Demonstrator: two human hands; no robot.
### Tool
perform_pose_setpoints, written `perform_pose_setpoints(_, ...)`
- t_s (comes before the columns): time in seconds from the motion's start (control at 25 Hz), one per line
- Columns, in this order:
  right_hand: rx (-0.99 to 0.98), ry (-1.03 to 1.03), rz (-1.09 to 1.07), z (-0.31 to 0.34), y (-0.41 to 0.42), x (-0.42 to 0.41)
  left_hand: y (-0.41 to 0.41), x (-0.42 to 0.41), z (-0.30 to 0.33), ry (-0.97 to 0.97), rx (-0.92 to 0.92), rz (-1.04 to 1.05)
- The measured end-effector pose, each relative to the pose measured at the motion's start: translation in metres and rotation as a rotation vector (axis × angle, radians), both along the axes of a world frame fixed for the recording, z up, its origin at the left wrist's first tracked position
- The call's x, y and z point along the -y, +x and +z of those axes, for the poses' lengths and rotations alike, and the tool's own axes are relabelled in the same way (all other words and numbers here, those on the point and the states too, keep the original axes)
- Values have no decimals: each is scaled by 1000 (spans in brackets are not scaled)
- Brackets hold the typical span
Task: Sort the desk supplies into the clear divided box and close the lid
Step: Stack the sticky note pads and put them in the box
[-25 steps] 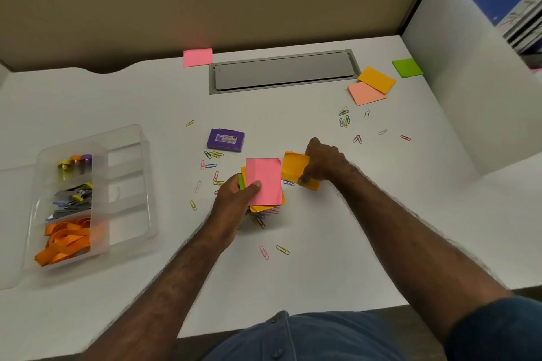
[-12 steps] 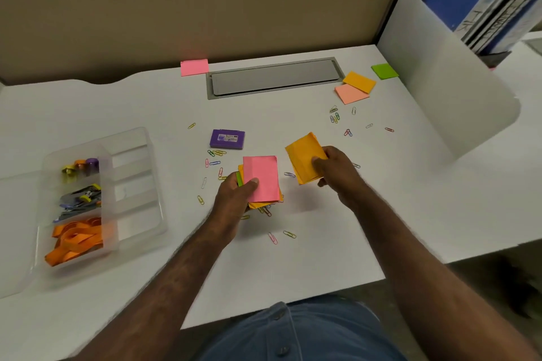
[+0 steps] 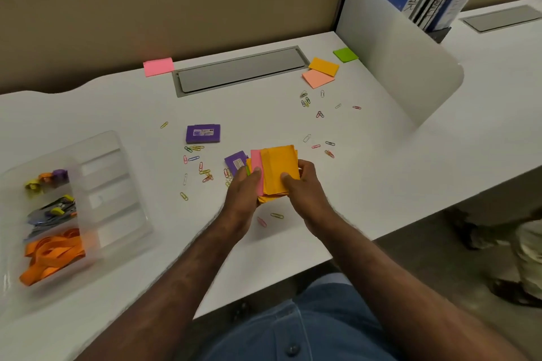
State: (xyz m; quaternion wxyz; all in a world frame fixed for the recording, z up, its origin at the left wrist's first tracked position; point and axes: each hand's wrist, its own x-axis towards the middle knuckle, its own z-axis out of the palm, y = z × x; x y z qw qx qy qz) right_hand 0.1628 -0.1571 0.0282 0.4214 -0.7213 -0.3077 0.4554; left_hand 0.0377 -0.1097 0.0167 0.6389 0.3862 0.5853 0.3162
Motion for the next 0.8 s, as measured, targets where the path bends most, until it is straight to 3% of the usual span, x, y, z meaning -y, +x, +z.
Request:
perform_pose_setpoints(0.4,141,34,288,-9,16,-24,44,-19,-2,-16,-196,-34)
perform_pose_setpoints(0.8,95,98,412,-2,128,-106,94,-80,-3,-29,-204,-59)
